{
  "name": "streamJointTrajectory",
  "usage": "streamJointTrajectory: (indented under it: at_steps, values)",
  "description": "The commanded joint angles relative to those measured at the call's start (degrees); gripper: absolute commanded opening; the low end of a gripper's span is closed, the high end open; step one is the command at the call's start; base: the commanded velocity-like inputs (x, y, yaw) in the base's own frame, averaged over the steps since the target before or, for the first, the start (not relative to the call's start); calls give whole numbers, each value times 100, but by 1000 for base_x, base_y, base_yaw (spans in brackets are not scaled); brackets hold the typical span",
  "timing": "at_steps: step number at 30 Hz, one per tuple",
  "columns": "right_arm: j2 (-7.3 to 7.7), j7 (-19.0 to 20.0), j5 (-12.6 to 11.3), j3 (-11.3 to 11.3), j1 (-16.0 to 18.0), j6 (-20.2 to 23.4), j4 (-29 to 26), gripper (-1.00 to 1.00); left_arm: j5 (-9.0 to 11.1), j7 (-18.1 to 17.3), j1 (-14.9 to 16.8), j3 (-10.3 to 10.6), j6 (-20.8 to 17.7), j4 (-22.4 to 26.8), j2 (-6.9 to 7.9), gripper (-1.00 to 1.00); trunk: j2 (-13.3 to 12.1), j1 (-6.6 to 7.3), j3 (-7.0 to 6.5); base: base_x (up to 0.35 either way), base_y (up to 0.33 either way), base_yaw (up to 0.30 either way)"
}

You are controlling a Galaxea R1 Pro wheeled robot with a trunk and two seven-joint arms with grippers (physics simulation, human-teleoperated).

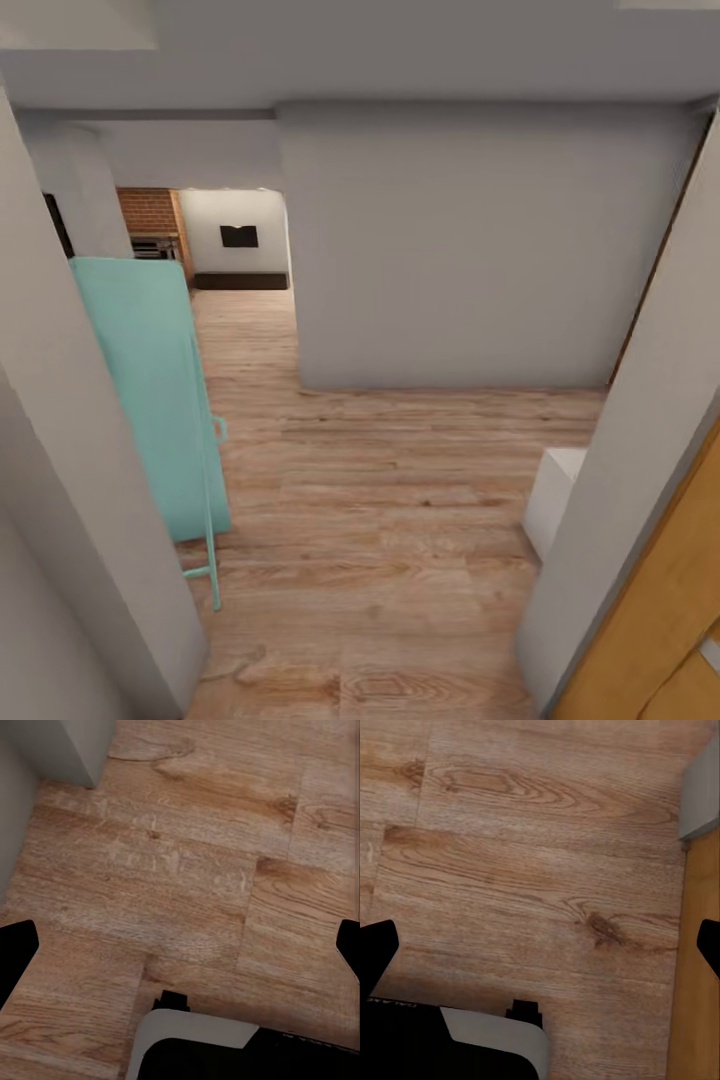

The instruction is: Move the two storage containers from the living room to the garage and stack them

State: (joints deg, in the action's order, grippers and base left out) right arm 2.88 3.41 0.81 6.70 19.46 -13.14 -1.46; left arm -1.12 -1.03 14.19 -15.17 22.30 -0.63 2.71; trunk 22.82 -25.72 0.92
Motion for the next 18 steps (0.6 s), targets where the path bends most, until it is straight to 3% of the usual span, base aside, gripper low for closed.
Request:
streamJointTrajectory:
  at_steps: [1, 5, 11, 18]
  values:
    - [2, 25, -5, 26, 5, -20, 5, 100, -11, -12, 5, -30, 20, -8, -12, 100, 10, -6, 10, 324, 0, 0]
    - [2, 43, -20, 25, 5, -22, 5, 100, 0, -23, 5, -38, 26, -8, 7, 100, 10, -6, 10, 323, 0, 0]
    - [2, 8, -36, 10, 5, -22, -11, 100, 291, -54, 5, -40, 43, -7, 2, 100, 10, -6, 10, 320, 0, 0]
    - [2, -8, -46, 5, 5, -22, -12, 100, 297, -53, 5, -32, 26, -7, -36, 100, 10, -6, 10, 319, 0, 0]
